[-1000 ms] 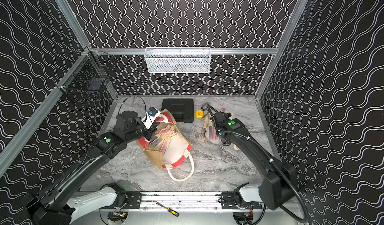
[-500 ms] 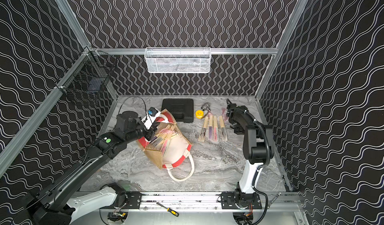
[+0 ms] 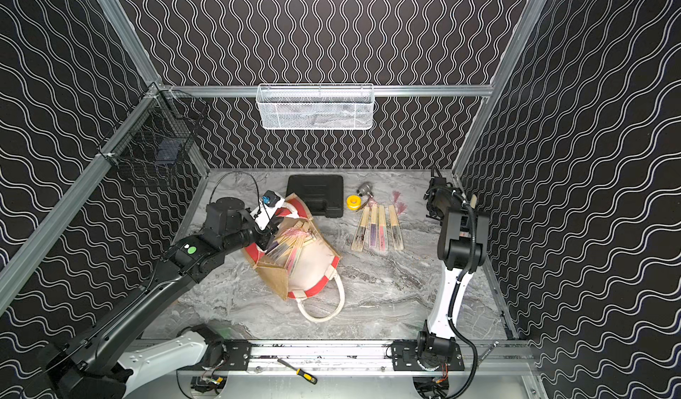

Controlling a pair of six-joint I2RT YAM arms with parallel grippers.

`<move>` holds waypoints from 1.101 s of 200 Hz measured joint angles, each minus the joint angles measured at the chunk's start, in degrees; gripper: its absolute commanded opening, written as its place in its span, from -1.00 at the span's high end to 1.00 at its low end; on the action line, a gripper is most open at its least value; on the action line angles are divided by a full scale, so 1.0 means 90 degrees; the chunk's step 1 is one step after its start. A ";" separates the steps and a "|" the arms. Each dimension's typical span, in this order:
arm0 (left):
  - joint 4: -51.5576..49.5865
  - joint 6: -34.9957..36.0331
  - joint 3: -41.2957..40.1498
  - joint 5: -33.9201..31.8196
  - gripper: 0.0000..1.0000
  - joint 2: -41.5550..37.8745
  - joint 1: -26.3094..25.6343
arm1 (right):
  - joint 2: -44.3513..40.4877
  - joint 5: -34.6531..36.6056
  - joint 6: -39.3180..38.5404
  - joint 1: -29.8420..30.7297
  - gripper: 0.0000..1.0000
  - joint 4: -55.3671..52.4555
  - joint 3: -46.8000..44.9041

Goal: Take out the folding fans from the tote bags
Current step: Place the folding fan at the center of the board.

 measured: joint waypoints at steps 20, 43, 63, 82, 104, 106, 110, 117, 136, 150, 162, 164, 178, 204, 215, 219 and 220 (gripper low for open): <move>0.0002 0.0000 0.0002 0.0005 1.00 0.0005 0.0000 | 0.0185 0.0075 -0.0287 0.0087 0.96 0.0328 -0.0260; 0.0000 0.0000 0.0007 0.0024 1.00 0.0022 0.0000 | 0.0372 0.0199 -0.0726 0.0313 0.96 0.0680 -0.0505; 0.0005 0.0000 0.0005 0.0024 1.00 0.0000 0.0000 | 0.0488 0.0442 -0.1134 0.0466 0.96 0.1013 -0.0595; 0.0005 0.0000 0.0005 0.0032 1.00 0.0019 -0.0007 | 0.0585 0.0687 -0.1423 0.0590 0.95 0.1287 -0.0602; 0.0007 0.0000 0.0005 0.0046 1.00 0.0041 -0.0007 | 0.0622 0.0891 -0.1673 0.0736 0.94 0.1715 -0.0780; 0.0007 0.0000 0.0005 0.0049 1.00 0.0041 -0.0007 | 0.0610 0.0918 -0.1710 0.0750 0.94 0.1778 -0.0818; 0.0007 0.0000 0.0005 0.0049 1.00 0.0041 -0.0007 | 0.0595 0.0937 -0.1775 0.0767 0.94 0.1892 -0.0891; 0.0010 0.0000 0.0005 0.0049 1.00 0.0041 -0.0007 | 0.0537 0.0986 -0.1945 0.0792 0.92 0.2130 -0.1047; 0.0010 0.0000 0.0005 0.0049 1.00 0.0034 -0.0007 | 0.0396 0.0969 -0.2278 0.0797 0.90 0.2574 -0.1316; 0.0012 0.0000 0.0005 0.0049 1.00 0.0034 -0.0012 | 0.0369 0.0872 -0.2363 0.0797 0.87 0.2686 -0.1326; 0.0010 0.0000 0.0005 0.0049 1.00 0.0034 -0.0017 | 0.0347 0.0801 -0.2450 0.0804 0.80 0.2754 -0.1326; 0.0010 0.0000 0.0005 0.0046 1.00 0.0034 -0.0017 | 0.0342 0.0787 -0.2450 0.0804 0.78 0.2766 -0.1328; 0.0012 0.0000 0.0005 0.0046 1.00 0.0034 -0.0017 | 0.0318 0.0687 -0.2494 0.0826 0.67 0.2844 -0.1343; 0.0010 0.0000 0.0005 0.0046 1.00 0.0034 -0.0022 | 0.0272 0.0639 -0.2497 0.0874 0.44 0.2900 -0.1358; 0.0012 0.0000 0.0005 0.0044 1.00 0.0034 -0.0029 | 0.0231 0.0605 -0.2494 0.0884 0.31 0.2900 -0.1358; 0.0012 0.0000 0.0005 0.0044 1.00 0.0034 -0.0034 | 0.0219 0.0610 -0.2492 0.0884 0.27 0.2902 -0.1362; 0.0012 0.0000 0.0005 0.0044 1.00 0.0034 -0.0036 | 0.0216 0.0612 -0.2492 0.0884 0.27 0.2902 -0.1362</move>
